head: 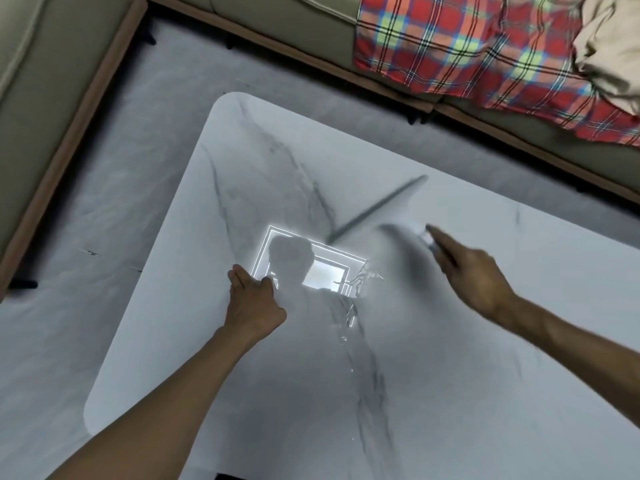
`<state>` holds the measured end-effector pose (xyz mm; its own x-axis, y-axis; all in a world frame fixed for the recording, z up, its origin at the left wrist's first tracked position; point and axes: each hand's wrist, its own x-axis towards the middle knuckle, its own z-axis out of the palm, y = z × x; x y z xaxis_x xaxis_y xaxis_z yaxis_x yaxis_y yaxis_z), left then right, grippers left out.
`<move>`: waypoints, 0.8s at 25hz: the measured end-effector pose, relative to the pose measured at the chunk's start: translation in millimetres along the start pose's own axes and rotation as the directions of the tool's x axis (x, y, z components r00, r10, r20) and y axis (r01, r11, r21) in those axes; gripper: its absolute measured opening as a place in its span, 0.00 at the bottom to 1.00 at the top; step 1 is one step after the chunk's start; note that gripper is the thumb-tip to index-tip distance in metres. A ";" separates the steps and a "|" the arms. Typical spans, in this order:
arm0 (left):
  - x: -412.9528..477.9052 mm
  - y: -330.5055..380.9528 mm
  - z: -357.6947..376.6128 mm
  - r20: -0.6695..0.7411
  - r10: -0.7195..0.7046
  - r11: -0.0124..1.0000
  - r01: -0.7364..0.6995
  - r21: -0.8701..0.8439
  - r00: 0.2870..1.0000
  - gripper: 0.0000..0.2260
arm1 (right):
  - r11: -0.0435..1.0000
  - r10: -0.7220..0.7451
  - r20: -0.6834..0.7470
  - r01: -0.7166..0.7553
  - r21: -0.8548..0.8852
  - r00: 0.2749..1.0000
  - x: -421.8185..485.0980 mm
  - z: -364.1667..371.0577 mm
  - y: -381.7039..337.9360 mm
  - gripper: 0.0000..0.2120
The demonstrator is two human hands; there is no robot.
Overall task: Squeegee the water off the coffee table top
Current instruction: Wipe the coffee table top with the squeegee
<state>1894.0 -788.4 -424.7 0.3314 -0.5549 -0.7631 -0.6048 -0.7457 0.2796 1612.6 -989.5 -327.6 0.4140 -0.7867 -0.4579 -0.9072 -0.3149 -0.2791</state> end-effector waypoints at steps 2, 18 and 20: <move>0.0 0.4 -1.0 0.004 -0.003 1.000 0.003 0.019 1.000 0.15 | 0.979 0.131 -0.034 -0.124 0.162 0.991 52.3 -4.9 -25.9 0.21; -2.0 3.4 17.9 -0.193 0.057 0.998 -0.057 0.001 0.980 0.11 | 0.987 0.162 0.052 -0.162 -0.007 0.985 -92.3 34.8 15.8 0.23; -9.0 9.1 30.6 -0.270 0.181 0.983 -0.171 0.063 0.946 0.13 | 0.979 0.175 -0.038 -0.170 0.116 0.984 -53.2 14.6 19.1 0.23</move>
<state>1863.4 -778.9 -433.1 0.3993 -0.7596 -0.5133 -0.6969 -0.6153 0.3684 1574.3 -945.9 -320.9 0.2454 -0.8493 -0.4675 -0.9493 -0.1128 -0.2935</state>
